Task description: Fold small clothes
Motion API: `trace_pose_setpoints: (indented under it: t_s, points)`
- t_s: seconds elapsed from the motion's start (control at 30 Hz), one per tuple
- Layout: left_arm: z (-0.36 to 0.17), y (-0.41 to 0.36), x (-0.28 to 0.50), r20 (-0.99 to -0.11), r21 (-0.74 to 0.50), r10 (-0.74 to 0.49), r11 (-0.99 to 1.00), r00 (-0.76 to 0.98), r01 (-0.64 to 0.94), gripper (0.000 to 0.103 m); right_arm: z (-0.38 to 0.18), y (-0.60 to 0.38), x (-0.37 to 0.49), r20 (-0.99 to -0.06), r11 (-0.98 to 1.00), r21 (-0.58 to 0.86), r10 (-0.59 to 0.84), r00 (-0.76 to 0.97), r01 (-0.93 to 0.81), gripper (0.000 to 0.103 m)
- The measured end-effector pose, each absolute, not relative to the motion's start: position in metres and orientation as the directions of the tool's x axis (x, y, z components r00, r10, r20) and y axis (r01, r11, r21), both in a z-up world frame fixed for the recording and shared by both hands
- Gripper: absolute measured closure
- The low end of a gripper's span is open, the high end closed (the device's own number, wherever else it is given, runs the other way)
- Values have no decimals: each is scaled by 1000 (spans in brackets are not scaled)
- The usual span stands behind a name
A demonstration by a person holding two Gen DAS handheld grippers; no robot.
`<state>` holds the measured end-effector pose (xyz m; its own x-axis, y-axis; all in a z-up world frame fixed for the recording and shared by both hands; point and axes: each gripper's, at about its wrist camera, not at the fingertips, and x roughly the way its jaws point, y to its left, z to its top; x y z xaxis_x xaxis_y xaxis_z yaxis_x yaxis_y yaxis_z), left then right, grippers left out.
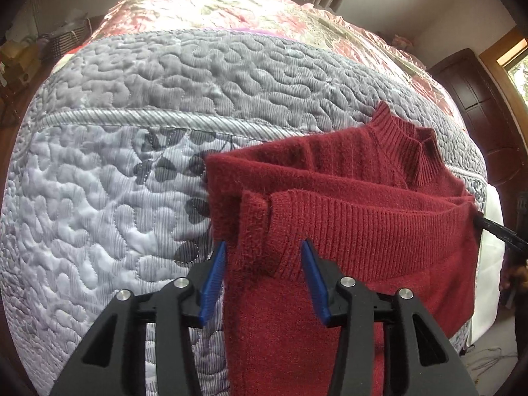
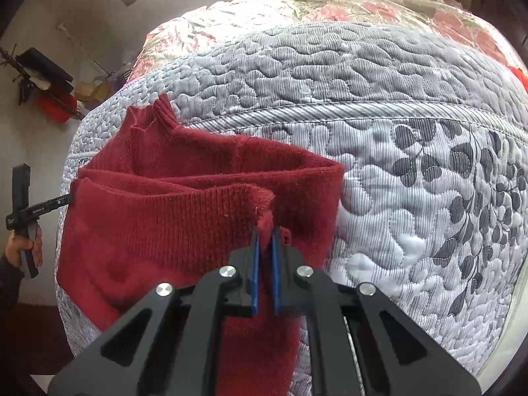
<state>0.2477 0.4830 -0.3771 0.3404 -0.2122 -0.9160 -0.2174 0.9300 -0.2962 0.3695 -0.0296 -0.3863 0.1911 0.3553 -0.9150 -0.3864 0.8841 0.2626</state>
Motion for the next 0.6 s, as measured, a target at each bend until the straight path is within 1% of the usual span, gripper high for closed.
trace_pose_setpoints:
  t_s: [0.03,0.07,0.1,0.23,0.33,0.47,0.6]
  points:
    - [-379,480,250,-919,-290,-212,934,332,-207,60,-387,-30,370,-916,884,261,353,189,-387,98]
    - [-380,477,252,-924,-276,-203,941,325,-194,71,-388,-29,370,-917,885,260,352,188,-387,98]
    - [-381,473,255,-931,-251,-186,952,315,-178,94,-389,-27,370,-917,885,260,351,188,-387,98]
    - [-385,462,260,-947,-192,-147,972,287,-138,97,-391,-27,371,-917,884,263,354,185,-386,98]
    - [-380,458,259,-942,-174,-128,977,310,-124,98,-389,-26,370,-915,882,260,355,191,-392,98]
    - [-338,459,242,-897,-149,-75,979,436,-137,98,-366,-28,362,-900,879,248,365,240,-407,98]
    - [-289,462,222,-827,-176,-57,971,559,-162,98,-342,-32,354,-877,881,250,382,291,-403,98]
